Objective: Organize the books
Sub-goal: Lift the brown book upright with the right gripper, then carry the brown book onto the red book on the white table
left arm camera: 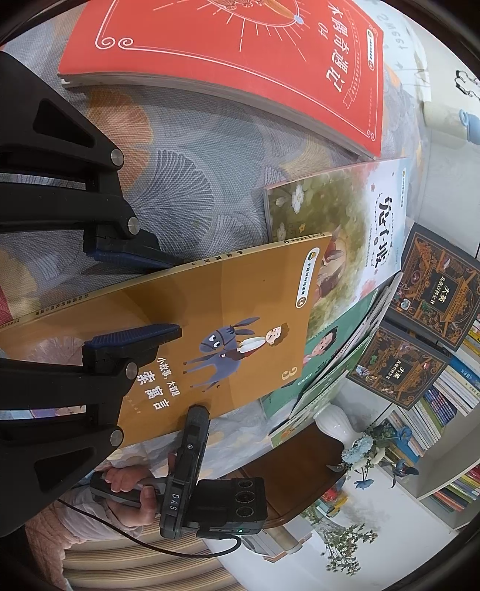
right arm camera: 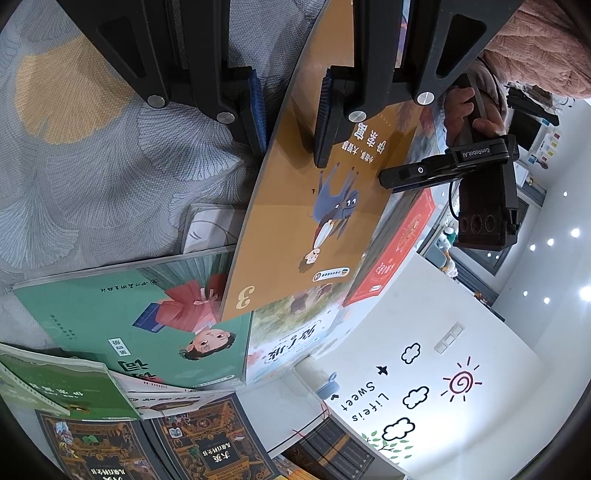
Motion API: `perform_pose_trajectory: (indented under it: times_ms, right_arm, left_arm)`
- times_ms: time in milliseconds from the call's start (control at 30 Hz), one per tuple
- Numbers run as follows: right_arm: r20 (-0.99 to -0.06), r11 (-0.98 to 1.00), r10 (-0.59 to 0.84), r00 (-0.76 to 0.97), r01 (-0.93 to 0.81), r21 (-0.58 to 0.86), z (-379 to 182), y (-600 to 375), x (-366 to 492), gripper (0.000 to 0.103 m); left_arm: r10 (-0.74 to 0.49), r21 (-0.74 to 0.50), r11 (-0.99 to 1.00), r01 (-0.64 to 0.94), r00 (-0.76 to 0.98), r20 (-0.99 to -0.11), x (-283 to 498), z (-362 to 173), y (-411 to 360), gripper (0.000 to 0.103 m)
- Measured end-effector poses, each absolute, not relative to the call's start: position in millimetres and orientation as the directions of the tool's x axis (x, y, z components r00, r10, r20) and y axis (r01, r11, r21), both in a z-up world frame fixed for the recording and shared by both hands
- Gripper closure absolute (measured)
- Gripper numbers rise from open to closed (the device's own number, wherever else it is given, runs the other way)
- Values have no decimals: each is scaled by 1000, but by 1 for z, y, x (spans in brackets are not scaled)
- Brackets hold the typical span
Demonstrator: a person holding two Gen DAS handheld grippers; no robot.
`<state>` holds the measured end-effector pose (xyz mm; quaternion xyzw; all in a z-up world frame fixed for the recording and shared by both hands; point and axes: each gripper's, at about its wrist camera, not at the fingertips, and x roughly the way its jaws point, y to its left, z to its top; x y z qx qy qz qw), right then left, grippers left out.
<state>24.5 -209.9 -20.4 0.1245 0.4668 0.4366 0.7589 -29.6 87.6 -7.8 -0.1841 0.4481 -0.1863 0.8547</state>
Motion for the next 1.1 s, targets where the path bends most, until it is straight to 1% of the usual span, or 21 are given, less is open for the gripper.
perform_pose_trajectory:
  times_ms: [400, 533, 600, 700, 833, 900, 967, 1100]
  right_arm:
    - [-601, 589, 778, 184, -547, 594, -20, -210, 25, 82]
    - [-621, 618, 758, 199, -522, 588, -18, -209, 22, 81]
    - [-647, 642, 734, 206, -519, 564, -12, -204, 18, 78]
    - [-678, 667, 702, 218, -535, 518, -4, -197, 10, 78]
    - [-669, 647, 717, 197, -546, 532, 8, -190, 1, 78]
    - [-676, 646, 709, 203, -570, 507, 16, -182, -4, 78]
    - [-685, 642, 699, 206, -602, 475, 24, -171, -11, 78]
    - [-680, 613, 710, 182, -635, 470, 36, -151, -15, 78]
  left_arm:
    - [-482, -483, 863, 150, 530, -698, -30, -8, 87, 74]
    - [-485, -497, 858, 129, 520, -703, -30, -6, 88, 76]
    - [-478, -489, 864, 122, 509, -716, -29, -4, 87, 76]
    - [-473, -477, 869, 130, 496, -728, -29, 0, 85, 76]
    - [-481, -493, 862, 115, 491, -726, -30, 2, 93, 76]
    - [-481, -496, 861, 111, 492, -725, -31, 5, 98, 76]
    - [-464, -481, 870, 108, 510, -725, -33, 10, 104, 76]
    - [-439, -461, 881, 105, 542, -716, -35, 25, 120, 76]
